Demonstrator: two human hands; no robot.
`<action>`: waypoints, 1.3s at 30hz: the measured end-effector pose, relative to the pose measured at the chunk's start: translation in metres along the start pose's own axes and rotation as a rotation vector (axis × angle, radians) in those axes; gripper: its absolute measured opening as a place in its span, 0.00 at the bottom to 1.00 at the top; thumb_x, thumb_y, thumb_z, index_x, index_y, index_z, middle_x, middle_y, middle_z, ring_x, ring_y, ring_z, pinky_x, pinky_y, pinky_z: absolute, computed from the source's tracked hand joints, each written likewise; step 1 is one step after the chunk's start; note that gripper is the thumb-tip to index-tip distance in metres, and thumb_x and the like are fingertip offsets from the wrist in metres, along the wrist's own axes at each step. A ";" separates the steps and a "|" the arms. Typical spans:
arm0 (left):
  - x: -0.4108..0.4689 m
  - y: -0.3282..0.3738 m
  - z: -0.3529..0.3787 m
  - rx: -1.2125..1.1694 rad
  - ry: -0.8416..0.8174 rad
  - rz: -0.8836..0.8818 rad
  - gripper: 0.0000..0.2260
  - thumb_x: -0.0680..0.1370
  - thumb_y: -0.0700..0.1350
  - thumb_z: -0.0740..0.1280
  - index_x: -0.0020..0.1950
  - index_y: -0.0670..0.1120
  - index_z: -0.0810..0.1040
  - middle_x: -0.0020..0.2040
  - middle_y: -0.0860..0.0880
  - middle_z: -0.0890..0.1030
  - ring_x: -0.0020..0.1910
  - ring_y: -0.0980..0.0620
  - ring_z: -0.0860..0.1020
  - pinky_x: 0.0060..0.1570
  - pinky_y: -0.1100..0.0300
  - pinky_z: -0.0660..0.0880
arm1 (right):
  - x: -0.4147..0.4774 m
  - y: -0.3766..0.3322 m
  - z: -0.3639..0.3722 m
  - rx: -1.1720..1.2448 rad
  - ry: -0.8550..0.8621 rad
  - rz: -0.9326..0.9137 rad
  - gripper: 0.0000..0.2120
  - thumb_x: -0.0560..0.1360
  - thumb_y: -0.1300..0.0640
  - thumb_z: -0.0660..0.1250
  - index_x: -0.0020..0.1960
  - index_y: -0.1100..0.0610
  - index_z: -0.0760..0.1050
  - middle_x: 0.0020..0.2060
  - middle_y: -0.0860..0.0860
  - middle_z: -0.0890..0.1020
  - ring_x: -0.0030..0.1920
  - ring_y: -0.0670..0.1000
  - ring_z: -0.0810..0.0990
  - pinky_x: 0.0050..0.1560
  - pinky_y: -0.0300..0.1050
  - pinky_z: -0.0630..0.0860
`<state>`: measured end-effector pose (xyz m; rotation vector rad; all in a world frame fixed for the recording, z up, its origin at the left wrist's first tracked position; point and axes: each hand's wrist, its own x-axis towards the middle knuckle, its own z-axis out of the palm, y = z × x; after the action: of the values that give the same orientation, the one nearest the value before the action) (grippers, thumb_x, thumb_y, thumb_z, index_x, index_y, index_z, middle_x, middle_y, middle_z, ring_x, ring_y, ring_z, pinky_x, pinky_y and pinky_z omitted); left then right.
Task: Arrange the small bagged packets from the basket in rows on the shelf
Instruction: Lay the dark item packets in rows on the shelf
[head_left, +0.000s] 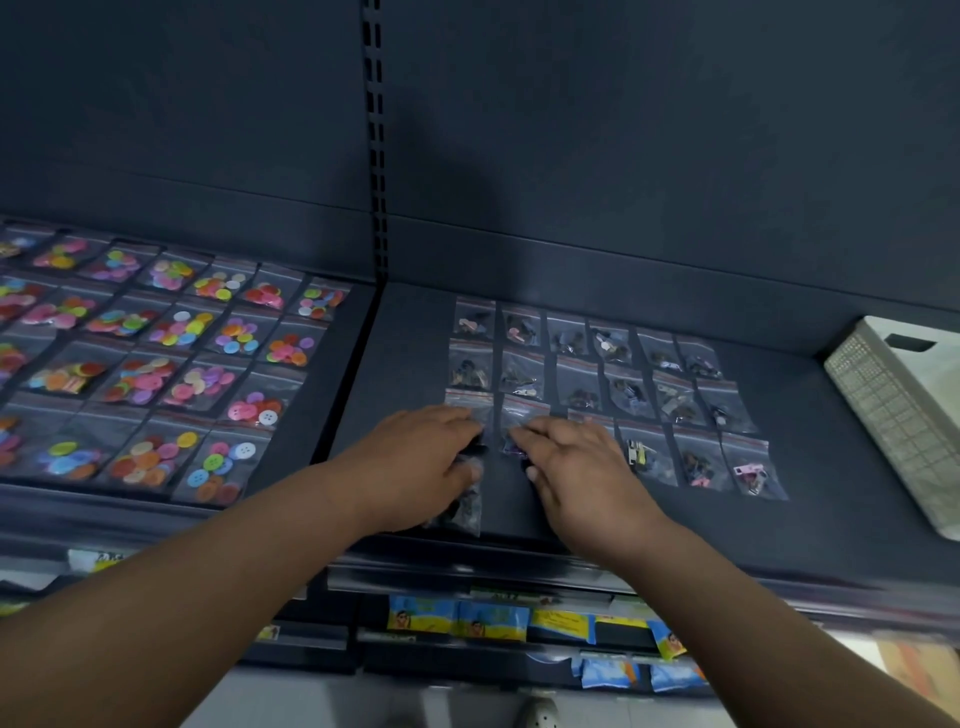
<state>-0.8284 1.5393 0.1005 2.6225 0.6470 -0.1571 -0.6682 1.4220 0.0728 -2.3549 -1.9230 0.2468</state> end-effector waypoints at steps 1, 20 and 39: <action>-0.001 0.001 -0.002 -0.016 0.012 0.005 0.23 0.81 0.53 0.57 0.75 0.49 0.61 0.75 0.51 0.62 0.73 0.54 0.59 0.69 0.62 0.55 | -0.001 0.000 -0.001 0.002 0.007 0.005 0.23 0.80 0.55 0.55 0.74 0.50 0.61 0.71 0.48 0.65 0.71 0.52 0.61 0.75 0.52 0.49; 0.075 0.122 -0.038 0.238 0.287 0.254 0.27 0.80 0.59 0.56 0.76 0.51 0.56 0.77 0.50 0.56 0.76 0.50 0.52 0.73 0.56 0.50 | -0.067 0.096 -0.096 -0.131 0.285 0.178 0.26 0.72 0.45 0.59 0.68 0.53 0.71 0.66 0.53 0.73 0.66 0.57 0.71 0.69 0.57 0.60; 0.264 0.379 0.043 0.027 0.059 0.212 0.33 0.75 0.60 0.64 0.76 0.55 0.55 0.75 0.55 0.60 0.72 0.52 0.61 0.70 0.55 0.61 | -0.174 0.422 -0.150 0.118 -0.180 0.464 0.29 0.73 0.50 0.69 0.71 0.48 0.64 0.68 0.48 0.69 0.65 0.50 0.72 0.61 0.40 0.67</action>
<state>-0.4186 1.3281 0.1525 2.7087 0.3839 -0.0241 -0.2676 1.1705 0.1593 -2.7411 -1.3440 0.6041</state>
